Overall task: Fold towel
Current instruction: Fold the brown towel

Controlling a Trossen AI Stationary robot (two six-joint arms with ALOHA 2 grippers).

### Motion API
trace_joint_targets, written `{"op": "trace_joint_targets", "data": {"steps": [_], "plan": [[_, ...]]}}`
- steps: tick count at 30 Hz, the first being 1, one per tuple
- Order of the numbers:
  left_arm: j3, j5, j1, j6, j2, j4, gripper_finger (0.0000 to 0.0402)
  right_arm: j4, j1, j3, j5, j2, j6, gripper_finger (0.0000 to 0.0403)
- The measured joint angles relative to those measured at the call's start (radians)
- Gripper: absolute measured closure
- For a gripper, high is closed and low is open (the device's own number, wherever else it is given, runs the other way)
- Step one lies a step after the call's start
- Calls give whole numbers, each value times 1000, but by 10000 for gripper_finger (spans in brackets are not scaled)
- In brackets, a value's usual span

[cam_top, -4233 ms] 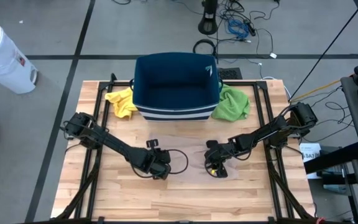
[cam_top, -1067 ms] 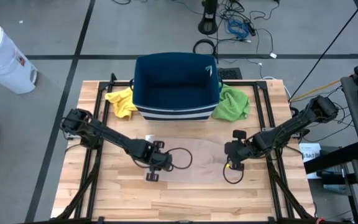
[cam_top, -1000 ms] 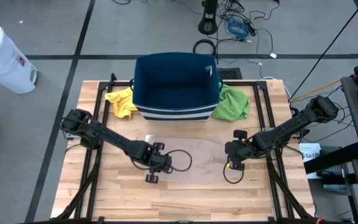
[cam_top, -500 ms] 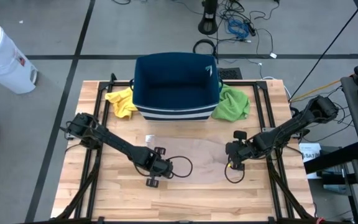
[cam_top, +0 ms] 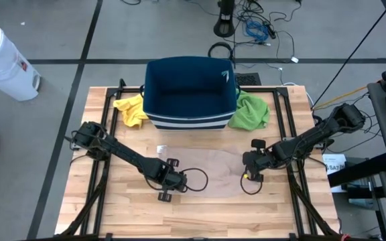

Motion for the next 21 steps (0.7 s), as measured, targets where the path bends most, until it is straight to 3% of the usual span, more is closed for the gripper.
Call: {"op": "trace_joint_targets", "data": {"steps": [5,16,21], "plan": [[0,0,0,-1,0,0,339,47,-9,-13,-24,2,-6,371],[-1,-1,0,-4,0,-1,339,98,-11,-45,-67,9,-29,399],[-1,-1,0,-4,0,-1,339,23,-15,-14,-18,7,-16,382]]}}
